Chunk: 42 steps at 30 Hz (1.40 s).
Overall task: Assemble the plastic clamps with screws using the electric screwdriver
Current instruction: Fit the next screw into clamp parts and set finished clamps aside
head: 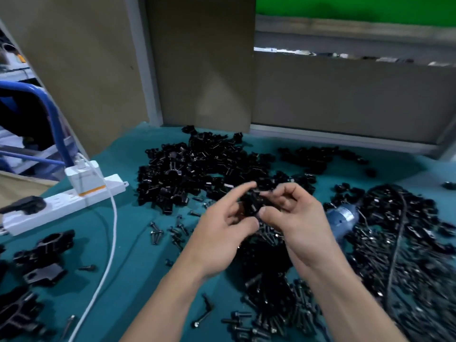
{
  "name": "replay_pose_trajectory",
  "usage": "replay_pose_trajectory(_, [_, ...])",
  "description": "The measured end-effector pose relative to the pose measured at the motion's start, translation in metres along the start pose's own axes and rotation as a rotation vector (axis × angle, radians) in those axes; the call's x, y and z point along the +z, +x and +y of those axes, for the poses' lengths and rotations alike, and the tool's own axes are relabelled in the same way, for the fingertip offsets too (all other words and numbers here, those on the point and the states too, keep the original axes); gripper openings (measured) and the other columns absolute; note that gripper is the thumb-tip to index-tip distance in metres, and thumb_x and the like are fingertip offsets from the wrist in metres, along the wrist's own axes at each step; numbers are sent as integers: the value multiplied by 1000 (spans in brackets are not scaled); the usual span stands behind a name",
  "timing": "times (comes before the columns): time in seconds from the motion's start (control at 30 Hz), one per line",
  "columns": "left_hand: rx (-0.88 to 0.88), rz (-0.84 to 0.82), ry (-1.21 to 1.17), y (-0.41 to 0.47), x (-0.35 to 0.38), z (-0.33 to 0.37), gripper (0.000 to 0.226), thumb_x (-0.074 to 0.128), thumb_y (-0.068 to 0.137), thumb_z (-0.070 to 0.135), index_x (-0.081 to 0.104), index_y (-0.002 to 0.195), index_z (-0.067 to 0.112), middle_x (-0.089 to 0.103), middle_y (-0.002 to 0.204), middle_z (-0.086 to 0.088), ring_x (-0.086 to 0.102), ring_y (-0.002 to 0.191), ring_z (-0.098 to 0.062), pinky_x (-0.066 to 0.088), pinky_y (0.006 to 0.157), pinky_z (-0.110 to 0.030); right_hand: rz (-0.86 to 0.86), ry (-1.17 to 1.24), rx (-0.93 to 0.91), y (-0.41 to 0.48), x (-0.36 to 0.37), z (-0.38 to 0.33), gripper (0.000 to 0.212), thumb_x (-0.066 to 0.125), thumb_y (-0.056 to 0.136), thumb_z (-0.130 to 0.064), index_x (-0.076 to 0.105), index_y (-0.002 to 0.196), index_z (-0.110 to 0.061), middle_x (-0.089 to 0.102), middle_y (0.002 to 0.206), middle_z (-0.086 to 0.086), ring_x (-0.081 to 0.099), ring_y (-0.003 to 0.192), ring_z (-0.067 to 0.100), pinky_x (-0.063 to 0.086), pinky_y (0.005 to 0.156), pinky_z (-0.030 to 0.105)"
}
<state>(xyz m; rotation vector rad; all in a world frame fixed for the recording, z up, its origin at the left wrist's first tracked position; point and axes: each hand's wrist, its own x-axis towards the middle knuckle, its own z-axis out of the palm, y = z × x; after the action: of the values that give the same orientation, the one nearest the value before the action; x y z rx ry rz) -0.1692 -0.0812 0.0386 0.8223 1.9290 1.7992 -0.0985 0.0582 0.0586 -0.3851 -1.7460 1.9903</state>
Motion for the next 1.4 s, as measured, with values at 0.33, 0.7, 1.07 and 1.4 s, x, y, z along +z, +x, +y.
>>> replay_pose_trajectory(0.33, [29,121,-22,-6,29,-11,28,70,97,9,84,94,33,82,95,1,78,91,-16,58,78,-23,108,-150,-64,-48,-38,14,33,84,76,4,79,92,-25,80,88,3,76,80,21,62,72,31])
replay_pose_trajectory(0.7, [141,114,142,-10,47,-16,43,79,92,12,70,109,50,77,100,15,74,92,-6,63,79,-28,69,10,21,-44,-47,13,16,77,89,-3,82,92,-18,79,89,13,77,86,33,64,78,38])
replay_pose_trajectory(1.07, [113,-57,-18,-13,47,-6,55,71,90,30,59,135,59,74,123,14,66,121,-7,54,100,-27,-35,46,153,-46,-47,14,9,68,80,-18,76,79,-19,68,70,10,55,51,20,42,48,27])
replay_pose_trajectory(1.4, [-14,-179,-82,-12,41,-9,29,69,88,41,72,117,47,78,114,13,70,112,-4,52,85,-8,-203,-36,284,-47,-60,6,12,69,79,-24,77,74,-16,59,59,12,37,42,15,26,40,23])
